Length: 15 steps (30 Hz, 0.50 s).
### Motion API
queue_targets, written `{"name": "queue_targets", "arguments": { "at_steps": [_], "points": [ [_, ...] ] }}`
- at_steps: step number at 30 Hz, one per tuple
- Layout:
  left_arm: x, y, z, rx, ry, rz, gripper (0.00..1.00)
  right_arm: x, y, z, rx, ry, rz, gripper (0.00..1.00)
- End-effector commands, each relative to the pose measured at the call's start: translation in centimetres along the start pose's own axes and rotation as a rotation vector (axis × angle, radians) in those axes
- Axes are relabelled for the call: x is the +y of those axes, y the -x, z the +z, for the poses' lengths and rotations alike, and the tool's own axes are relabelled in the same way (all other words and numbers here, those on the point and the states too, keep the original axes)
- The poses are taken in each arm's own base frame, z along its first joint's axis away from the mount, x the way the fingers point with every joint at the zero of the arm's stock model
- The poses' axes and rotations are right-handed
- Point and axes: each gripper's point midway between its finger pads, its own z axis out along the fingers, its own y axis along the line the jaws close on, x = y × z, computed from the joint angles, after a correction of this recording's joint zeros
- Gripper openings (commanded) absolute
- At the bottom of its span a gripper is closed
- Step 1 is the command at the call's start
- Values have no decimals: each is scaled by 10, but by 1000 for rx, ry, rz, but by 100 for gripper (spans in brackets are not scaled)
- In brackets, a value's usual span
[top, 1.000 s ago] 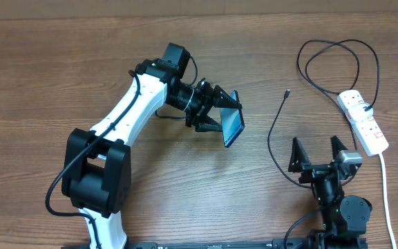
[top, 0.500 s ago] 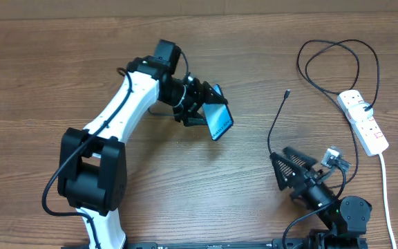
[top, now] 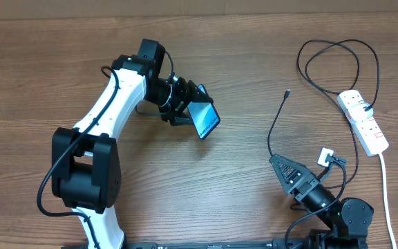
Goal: Plug charger to phone and switch on socket
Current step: 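Move the right gripper toward the phone held by the left gripper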
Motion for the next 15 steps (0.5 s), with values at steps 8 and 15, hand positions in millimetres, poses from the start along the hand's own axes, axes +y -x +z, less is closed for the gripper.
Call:
{"name": "queue_targets", "arguments": {
  "at_steps": [8, 15],
  "points": [
    [-13, -12, -9, 75, -78, 48, 53, 1, -6, -3, 40, -42, -224, 99],
    [-14, -19, -10, 106, -91, 48, 52, 20, 27, -17, -35, -269, -347, 99]
  ]
}}
